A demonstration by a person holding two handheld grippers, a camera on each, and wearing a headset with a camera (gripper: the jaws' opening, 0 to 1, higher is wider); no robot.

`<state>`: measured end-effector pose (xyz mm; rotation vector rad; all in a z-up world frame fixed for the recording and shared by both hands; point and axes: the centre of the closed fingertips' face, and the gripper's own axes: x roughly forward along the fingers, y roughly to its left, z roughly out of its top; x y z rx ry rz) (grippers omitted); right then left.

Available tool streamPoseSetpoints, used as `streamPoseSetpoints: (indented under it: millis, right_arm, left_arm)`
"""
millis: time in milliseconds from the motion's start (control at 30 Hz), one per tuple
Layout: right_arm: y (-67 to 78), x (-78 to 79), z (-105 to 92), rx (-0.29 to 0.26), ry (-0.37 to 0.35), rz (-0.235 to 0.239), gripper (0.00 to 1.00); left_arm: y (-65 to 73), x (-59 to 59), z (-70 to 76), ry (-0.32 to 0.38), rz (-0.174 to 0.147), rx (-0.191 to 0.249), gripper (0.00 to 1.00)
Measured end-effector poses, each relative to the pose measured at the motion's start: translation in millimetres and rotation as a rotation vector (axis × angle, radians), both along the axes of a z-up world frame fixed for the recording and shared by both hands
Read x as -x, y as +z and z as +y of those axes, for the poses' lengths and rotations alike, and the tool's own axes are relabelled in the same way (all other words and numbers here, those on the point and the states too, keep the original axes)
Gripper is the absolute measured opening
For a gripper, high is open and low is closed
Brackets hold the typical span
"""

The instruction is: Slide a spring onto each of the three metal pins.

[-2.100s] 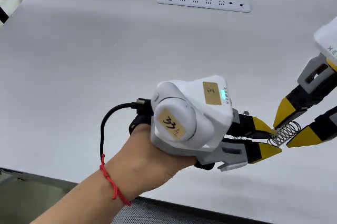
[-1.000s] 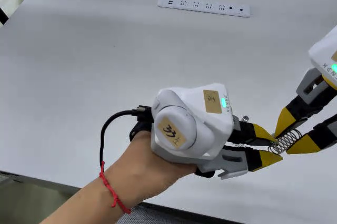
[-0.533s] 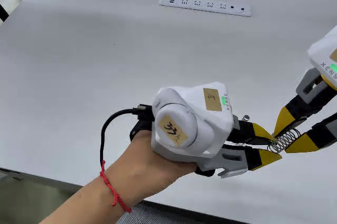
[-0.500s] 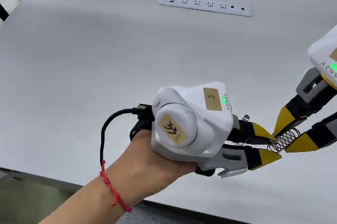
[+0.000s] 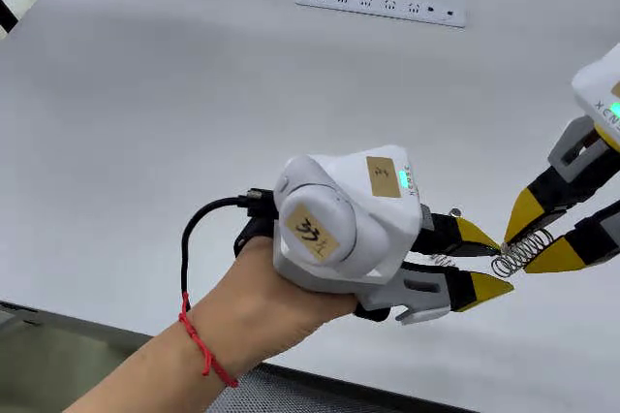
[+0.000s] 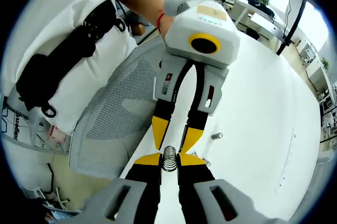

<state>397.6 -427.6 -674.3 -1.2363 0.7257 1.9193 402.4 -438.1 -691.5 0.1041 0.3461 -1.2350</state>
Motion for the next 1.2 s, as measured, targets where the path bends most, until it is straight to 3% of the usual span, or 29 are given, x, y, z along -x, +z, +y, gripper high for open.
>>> streamPoseSetpoints:
  millis: [300, 700, 900, 1133, 1200]
  right_arm:
    - [2.3, -12.6, -0.8, -0.002, -0.043, -0.024, 0.12]
    - [2.8, -42.9, 6.5, -0.014, -0.171, -0.066, 0.12]
    - [-4.7, -56.4, 10.5, -0.014, -0.225, -0.075, 0.12]
    - [-20.3, -72.5, 11.7, -0.004, -0.275, -0.092, 0.12]
    - [-25.3, -74.4, 12.8, 0.001, -0.285, -0.094, 0.12]
  left_arm:
    - [-7.0, -0.3, 19.4, 0.051, 0.006, -0.018, 0.27]
    - [-21.1, -8.5, 67.2, 0.154, -0.003, -0.061, 0.49]
    - [-26.2, -15.3, 86.1, 0.201, -0.031, -0.051, 0.66]
    - [-35.5, -18.3, 97.0, 0.225, -0.018, -0.042, 0.81]
    - [-36.4, -19.4, 99.3, 0.229, -0.027, -0.039, 0.86]
